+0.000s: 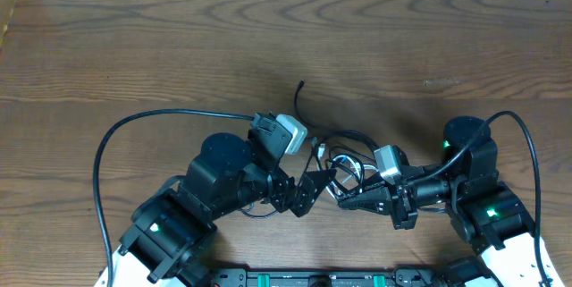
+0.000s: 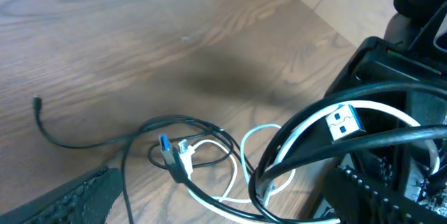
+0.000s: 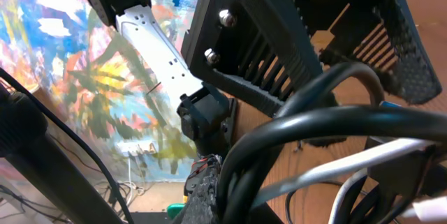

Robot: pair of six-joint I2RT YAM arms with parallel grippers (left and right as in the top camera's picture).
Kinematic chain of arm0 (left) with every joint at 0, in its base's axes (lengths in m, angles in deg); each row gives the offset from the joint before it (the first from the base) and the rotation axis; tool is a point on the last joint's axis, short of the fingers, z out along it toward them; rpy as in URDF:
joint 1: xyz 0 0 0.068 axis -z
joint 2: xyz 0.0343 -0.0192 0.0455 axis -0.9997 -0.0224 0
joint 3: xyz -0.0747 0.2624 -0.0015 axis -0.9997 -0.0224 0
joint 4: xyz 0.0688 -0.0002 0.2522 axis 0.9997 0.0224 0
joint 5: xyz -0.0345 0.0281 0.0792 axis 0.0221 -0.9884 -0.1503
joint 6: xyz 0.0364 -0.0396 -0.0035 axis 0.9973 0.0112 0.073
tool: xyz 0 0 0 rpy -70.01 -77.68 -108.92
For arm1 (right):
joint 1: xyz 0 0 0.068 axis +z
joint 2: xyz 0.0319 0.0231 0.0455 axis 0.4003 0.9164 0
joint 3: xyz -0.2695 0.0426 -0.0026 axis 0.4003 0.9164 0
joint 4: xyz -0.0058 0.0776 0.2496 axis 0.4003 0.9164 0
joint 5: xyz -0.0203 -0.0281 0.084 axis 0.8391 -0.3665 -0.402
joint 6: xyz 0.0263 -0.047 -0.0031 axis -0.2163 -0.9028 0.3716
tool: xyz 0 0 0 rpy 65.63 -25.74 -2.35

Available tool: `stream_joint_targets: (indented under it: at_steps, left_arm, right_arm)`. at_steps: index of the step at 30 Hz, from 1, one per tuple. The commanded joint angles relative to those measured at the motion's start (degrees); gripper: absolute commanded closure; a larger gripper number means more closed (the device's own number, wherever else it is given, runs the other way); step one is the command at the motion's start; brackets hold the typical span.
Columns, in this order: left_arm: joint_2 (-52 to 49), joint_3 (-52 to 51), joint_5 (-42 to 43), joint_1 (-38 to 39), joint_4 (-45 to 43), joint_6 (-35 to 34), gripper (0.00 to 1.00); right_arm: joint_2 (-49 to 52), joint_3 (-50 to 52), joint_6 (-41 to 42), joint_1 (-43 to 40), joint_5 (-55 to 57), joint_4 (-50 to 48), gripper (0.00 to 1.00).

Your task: Untangle cables

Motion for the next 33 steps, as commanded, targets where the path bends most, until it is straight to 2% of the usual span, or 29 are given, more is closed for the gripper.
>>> stream_joint_targets:
  at_steps: [1,4,8,14,33]
  left_arm:
    - [-0.3,0.2,1.7,0.2,-0.5,1.4,0.03]
    - [-0.4,0.2,0.9,0.2,-1.3,1.4,0.03]
    - [-0.4,0.2,-4.5,0.2,-1.6,1.3,0.08]
    - [-0.4,0.2,-10.0,0.2,-1.9,-0.4,0.08]
    - [-4.8,0.2,-8.7,0.2,-5.7,-0.3,0.08]
  right_arm:
    - [0.0,0.1,-1.3,-0.1,-1.8,0.0,0.99]
    - [0.0,0.1,-1.3,-0.1,-2.0,0.1,0.99]
    - [0.0,0.1,-1.3,-0.1,-2.8,0.1,0.99]
    - [0.0,0.1,-1.3,-0.1,-2.8,0.1,0.99]
    - [0.0,0.1,-1.3,2.5,-2.5,0.1,0.99]
